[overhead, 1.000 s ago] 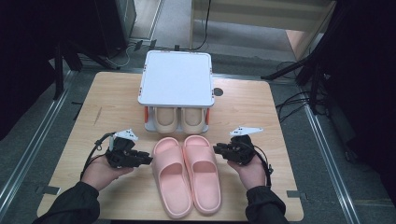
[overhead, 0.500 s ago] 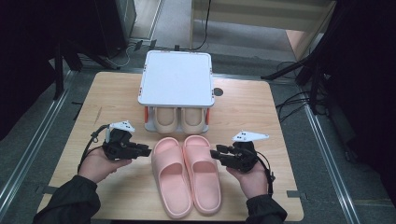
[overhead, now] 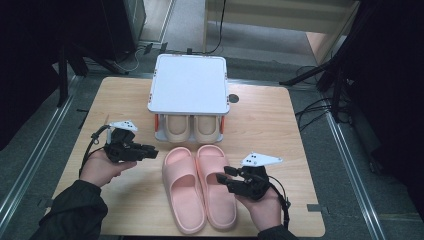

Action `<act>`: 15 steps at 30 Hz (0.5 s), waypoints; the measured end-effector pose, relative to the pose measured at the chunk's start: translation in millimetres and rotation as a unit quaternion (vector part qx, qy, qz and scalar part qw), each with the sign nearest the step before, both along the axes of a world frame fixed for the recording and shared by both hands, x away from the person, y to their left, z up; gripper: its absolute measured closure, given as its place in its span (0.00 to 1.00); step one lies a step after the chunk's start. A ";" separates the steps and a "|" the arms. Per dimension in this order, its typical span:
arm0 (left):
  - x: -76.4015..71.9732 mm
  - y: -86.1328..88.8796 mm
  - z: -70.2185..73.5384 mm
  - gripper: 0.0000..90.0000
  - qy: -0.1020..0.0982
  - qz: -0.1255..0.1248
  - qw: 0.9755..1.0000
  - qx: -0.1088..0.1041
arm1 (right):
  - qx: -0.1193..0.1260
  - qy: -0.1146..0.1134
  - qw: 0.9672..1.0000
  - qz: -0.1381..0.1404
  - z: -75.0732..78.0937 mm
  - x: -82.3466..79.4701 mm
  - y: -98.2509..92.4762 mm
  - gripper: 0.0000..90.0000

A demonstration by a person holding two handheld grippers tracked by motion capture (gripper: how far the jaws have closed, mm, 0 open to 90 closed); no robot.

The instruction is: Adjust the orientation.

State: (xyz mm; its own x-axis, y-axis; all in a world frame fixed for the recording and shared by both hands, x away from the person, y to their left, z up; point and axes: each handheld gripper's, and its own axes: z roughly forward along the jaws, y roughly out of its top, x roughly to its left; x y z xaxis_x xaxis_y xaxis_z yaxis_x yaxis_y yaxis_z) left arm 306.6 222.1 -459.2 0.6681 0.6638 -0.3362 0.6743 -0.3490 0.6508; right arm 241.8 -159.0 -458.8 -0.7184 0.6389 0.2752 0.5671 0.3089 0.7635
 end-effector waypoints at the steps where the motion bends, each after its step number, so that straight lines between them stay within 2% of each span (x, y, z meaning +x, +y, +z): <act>1: 0.7 -1.1 -0.1 0.77 0.002 -0.002 1.000 -0.002 | 0.000 0.001 1.000 0.002 -1.2 -2.4 1.9 0.65; 4: 2.8 -3.9 -0.4 0.77 0.001 -0.006 1.000 0.003 | 0.004 0.005 1.000 0.007 -4.9 -9.6 6.7 0.65; 9: 5.5 -5.9 -2.3 0.75 0.009 -0.008 1.000 -0.002 | 0.007 0.015 1.000 0.011 -11.5 -19.6 13.9 0.63; 15: 6.2 -7.1 -3.4 0.74 0.013 -0.010 1.000 -0.003 | 0.001 0.010 1.000 0.007 -18.9 -24.6 19.4 0.62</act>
State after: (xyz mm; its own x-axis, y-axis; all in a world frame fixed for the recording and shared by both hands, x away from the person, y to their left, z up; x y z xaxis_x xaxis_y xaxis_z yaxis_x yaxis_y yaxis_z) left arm 312.8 215.0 -462.6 0.6723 0.6485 -0.3570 0.6836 -0.3586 0.6358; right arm 217.2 -139.6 -477.7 -0.7210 0.6286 0.2915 0.5787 0.3148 0.7524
